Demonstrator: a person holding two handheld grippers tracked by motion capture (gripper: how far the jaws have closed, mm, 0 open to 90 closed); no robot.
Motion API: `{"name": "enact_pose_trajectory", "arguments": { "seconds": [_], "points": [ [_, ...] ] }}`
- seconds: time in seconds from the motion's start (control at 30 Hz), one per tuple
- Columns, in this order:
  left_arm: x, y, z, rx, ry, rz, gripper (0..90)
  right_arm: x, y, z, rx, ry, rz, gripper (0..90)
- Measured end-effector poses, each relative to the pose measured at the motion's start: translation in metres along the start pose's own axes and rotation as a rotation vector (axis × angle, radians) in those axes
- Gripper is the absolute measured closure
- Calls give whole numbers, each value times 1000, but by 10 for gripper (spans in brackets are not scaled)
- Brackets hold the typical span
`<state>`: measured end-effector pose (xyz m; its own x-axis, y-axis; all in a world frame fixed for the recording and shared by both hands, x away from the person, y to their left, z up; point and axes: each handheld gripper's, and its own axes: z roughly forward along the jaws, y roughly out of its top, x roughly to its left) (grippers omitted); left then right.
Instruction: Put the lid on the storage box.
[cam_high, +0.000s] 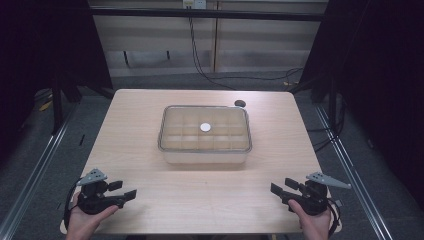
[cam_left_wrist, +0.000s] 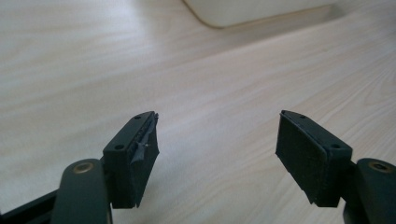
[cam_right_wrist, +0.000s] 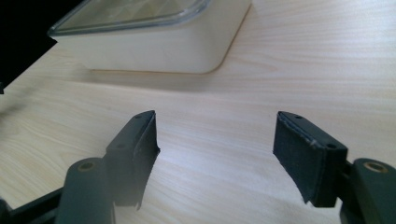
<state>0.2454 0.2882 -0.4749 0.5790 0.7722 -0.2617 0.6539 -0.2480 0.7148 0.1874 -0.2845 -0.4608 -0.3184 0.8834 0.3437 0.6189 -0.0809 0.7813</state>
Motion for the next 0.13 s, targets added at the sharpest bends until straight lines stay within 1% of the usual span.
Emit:
{"name": "enact_pose_trajectory", "arguments": {
  "seconds": [0.03,0.07,0.1,0.13],
  "points": [
    [-1,-1,2,8,5,12,295,-3,-5,2,9,-22,-11,289],
    [-1,-1,2,8,5,12,295,-3,-5,2,9,-22,-11,289],
    [-1,-1,4,12,0,9,295,-4,-6,3,20,-47,-27,287],
    [-1,0,5,16,-4,11,294,-6,-7,4,26,-61,-34,280]
  ]
}}
